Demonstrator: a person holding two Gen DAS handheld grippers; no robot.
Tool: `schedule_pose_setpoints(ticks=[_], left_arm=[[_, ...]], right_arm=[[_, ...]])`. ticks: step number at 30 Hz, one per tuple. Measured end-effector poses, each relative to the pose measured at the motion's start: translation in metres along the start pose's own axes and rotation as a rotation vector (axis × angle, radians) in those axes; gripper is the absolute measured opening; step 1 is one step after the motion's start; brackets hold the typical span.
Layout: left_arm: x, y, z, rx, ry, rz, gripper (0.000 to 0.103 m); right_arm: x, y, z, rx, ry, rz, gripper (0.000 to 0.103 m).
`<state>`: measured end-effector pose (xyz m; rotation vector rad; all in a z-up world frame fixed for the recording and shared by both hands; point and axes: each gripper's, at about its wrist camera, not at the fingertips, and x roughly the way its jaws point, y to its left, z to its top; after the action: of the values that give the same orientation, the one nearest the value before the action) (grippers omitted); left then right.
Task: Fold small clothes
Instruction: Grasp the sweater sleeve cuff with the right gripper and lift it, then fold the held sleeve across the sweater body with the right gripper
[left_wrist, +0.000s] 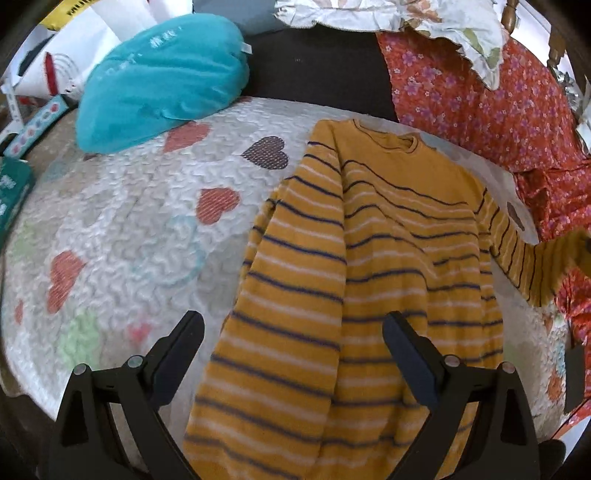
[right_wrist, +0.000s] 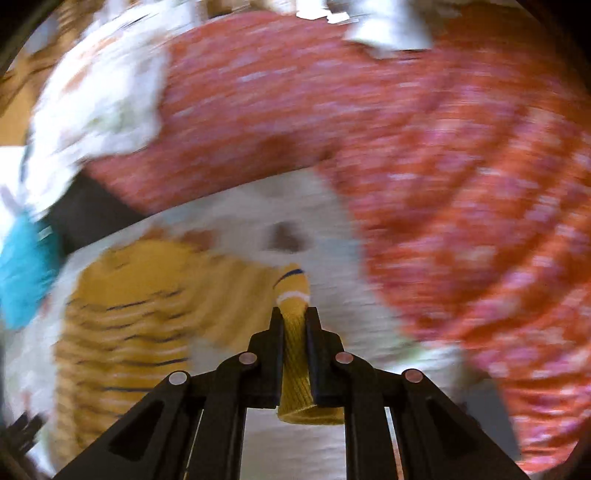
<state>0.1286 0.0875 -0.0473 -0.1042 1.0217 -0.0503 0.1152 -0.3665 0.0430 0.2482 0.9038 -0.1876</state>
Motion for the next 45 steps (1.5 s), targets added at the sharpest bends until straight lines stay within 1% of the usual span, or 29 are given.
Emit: schedule_pose_setpoints(ticks=[4, 5, 9, 11, 13, 16, 18, 19, 20, 21, 22, 23, 25, 26, 27, 28, 29, 30, 31, 32, 33, 35, 37, 39, 40, 41, 42, 44, 45], left_arm=[[0.017, 0.02, 0.024, -0.013, -0.019, -0.007, 0.097], [0.018, 0.028, 0.028, -0.022, -0.028, -0.004, 0.097], [0.025, 0.067, 0.039, -0.103, -0.053, -0.001, 0.097], [0.032, 0.084, 0.039, -0.136, -0.053, 0.012, 0.097], [0.04, 0.094, 0.039, -0.162, -0.036, 0.008, 0.097], [0.048, 0.103, 0.043, -0.209, -0.02, -0.044, 0.097], [0.05, 0.103, 0.045, -0.215, -0.025, -0.056, 0.097], [0.051, 0.101, 0.045, -0.21, -0.028, -0.059, 0.097], [0.051, 0.098, 0.045, -0.202, -0.031, -0.063, 0.097], [0.052, 0.094, 0.045, -0.19, -0.033, -0.065, 0.097], [0.053, 0.092, 0.045, -0.184, -0.031, -0.065, 0.097], [0.055, 0.09, 0.044, -0.174, -0.021, -0.071, 0.097], [0.057, 0.089, 0.041, -0.17, -0.002, -0.084, 0.097], [0.057, 0.09, 0.039, -0.175, 0.004, -0.089, 0.097], [0.057, 0.091, 0.038, -0.186, 0.012, -0.103, 0.097], [0.057, 0.093, 0.037, -0.197, 0.018, -0.119, 0.097], [0.057, 0.094, 0.037, -0.206, 0.022, -0.131, 0.097], [0.056, 0.095, 0.036, -0.218, 0.028, -0.15, 0.097], [0.055, 0.095, 0.034, -0.228, 0.034, -0.171, 0.097], [0.055, 0.094, 0.032, -0.233, 0.039, -0.186, 0.097], [0.055, 0.093, 0.031, -0.233, 0.042, -0.19, 0.097], [0.053, 0.087, 0.027, -0.218, 0.046, -0.186, 0.097], [0.051, 0.084, 0.022, -0.206, 0.05, -0.184, 0.097], [0.05, 0.081, 0.015, -0.192, 0.055, -0.172, 0.097], [0.049, 0.081, 0.011, -0.183, 0.058, -0.156, 0.097], [0.049, 0.082, 0.008, -0.175, 0.058, -0.138, 0.097], [0.048, 0.083, 0.006, -0.168, 0.056, -0.121, 0.097], [0.044, 0.089, 0.003, -0.158, 0.042, -0.082, 0.097], [0.042, 0.093, 0.003, -0.161, 0.036, -0.074, 0.097]], right_arm=[[0.044, 0.094, 0.001, -0.095, 0.067, 0.166, 0.01], [0.057, 0.128, 0.002, -0.124, 0.084, 0.224, 0.01], [0.097, 0.216, -0.001, -0.191, 0.139, 0.373, 0.01], [0.118, 0.253, -0.005, -0.226, 0.173, 0.404, 0.01], [0.147, 0.288, -0.014, -0.252, 0.215, 0.412, 0.01], [0.18, 0.316, -0.024, -0.263, 0.27, 0.421, 0.01], [0.204, 0.326, -0.031, -0.236, 0.352, 0.468, 0.016], [0.212, 0.326, -0.033, -0.209, 0.385, 0.487, 0.024], [0.217, 0.324, -0.035, -0.185, 0.408, 0.512, 0.039], [0.217, 0.323, -0.035, -0.168, 0.42, 0.533, 0.045], [0.212, 0.324, -0.033, -0.161, 0.412, 0.536, 0.049], [0.201, 0.32, -0.029, -0.16, 0.391, 0.544, 0.049], [0.169, 0.302, -0.02, -0.147, 0.319, 0.591, 0.051], [0.157, 0.289, -0.018, -0.141, 0.29, 0.593, 0.058], [0.137, 0.264, -0.017, -0.134, 0.239, 0.564, 0.063], [0.12, 0.233, -0.021, -0.123, 0.189, 0.492, 0.073], [0.113, 0.214, -0.025, -0.115, 0.164, 0.43, 0.077], [0.105, 0.18, -0.035, -0.103, 0.138, 0.324, 0.077], [0.103, 0.146, -0.048, -0.086, 0.146, 0.219, 0.077], [0.105, 0.127, -0.059, -0.066, 0.171, 0.161, 0.077], [0.11, 0.098, -0.076, -0.019, 0.22, 0.104, 0.076], [0.114, 0.066, -0.104, 0.075, 0.266, 0.091, 0.067], [0.121, 0.057, -0.134, 0.141, 0.309, 0.135, 0.064], [0.128, 0.069, -0.153, 0.172, 0.328, 0.19, 0.058], [0.128, 0.075, -0.157, 0.178, 0.323, 0.204, 0.047], [0.129, 0.082, -0.161, 0.188, 0.323, 0.241, 0.021], [0.132, 0.09, -0.166, 0.205, 0.354, 0.299, 0.008], [0.128, 0.096, -0.166, 0.185, 0.347, 0.259, 0.007], [0.123, 0.094, -0.165, 0.155, 0.333, 0.185, 0.007]])
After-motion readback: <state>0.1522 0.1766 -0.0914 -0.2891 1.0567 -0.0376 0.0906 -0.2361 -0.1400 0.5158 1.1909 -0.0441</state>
